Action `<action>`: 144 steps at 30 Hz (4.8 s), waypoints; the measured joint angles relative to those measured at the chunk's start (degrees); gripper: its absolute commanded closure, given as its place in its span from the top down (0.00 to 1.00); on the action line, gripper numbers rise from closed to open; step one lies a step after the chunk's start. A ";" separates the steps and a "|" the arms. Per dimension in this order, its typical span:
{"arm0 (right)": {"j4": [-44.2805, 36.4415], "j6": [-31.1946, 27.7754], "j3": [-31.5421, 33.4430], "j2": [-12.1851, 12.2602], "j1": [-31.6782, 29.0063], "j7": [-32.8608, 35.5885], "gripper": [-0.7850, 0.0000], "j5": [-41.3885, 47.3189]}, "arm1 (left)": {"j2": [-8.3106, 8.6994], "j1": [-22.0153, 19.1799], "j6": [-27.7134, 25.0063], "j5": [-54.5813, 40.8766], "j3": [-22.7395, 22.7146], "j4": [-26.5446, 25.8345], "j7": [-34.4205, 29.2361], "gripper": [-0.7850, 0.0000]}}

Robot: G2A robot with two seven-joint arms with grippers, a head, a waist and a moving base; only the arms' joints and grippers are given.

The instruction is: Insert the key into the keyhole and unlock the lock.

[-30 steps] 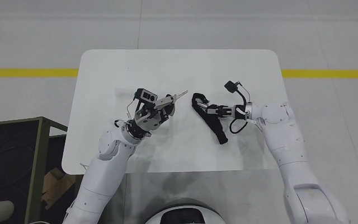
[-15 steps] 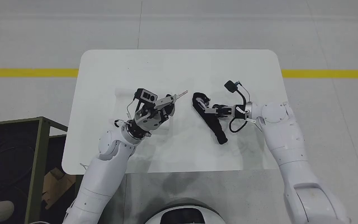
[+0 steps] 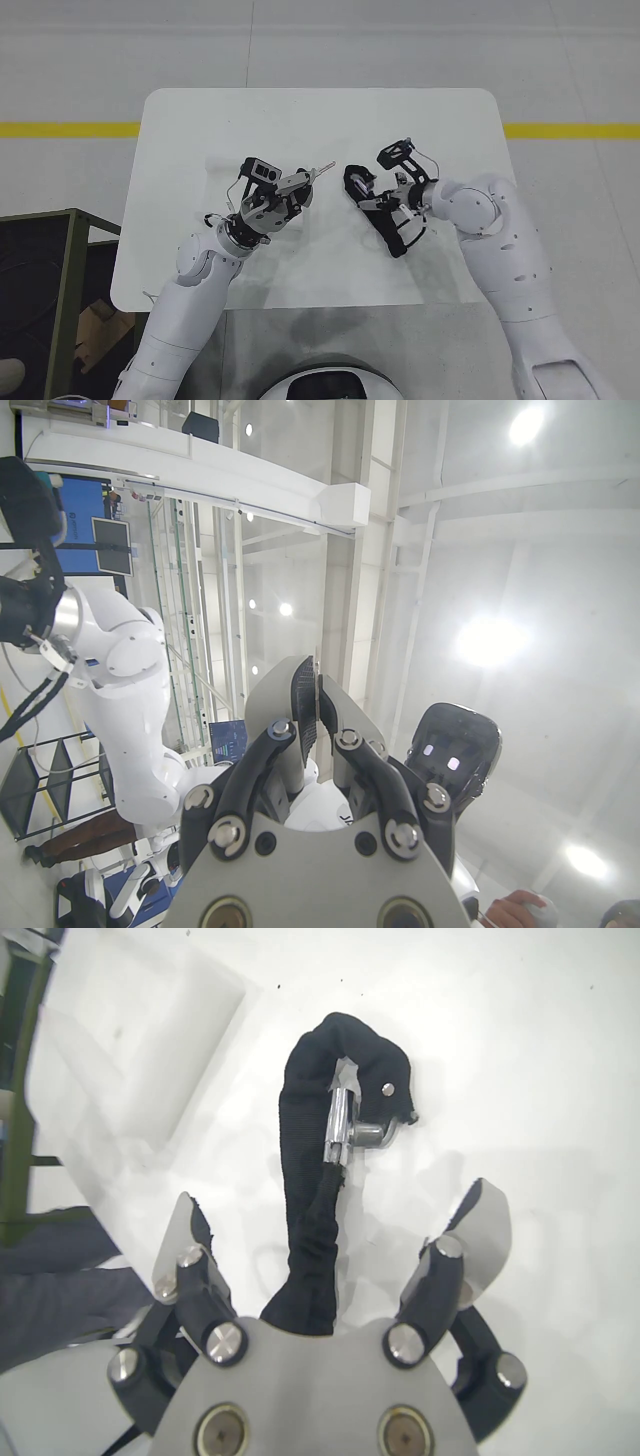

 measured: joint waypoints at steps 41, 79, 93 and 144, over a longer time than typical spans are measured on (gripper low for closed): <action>19.25 10.55 -10.52 -4.01 15.41 13.31 0.00 4.60 | 0.00 0.00 0.00 0.00 0.00 0.00 0.00 0.00; 10.16 -4.13 16.68 1.37 3.05 8.91 0.00 43.82 | 0.00 0.00 0.00 0.00 0.00 0.00 0.00 0.00; 11.21 -3.78 16.31 1.49 -0.47 11.40 0.00 56.00 | 0.22 1.81 2.44 2.48 -1.12 -1.85 0.64 0.00; 7.85 -3.61 7.50 1.66 -8.19 9.41 0.00 87.76 | 1.89 -0.75 10.04 28.54 -5.39 -5.27 -0.54 0.00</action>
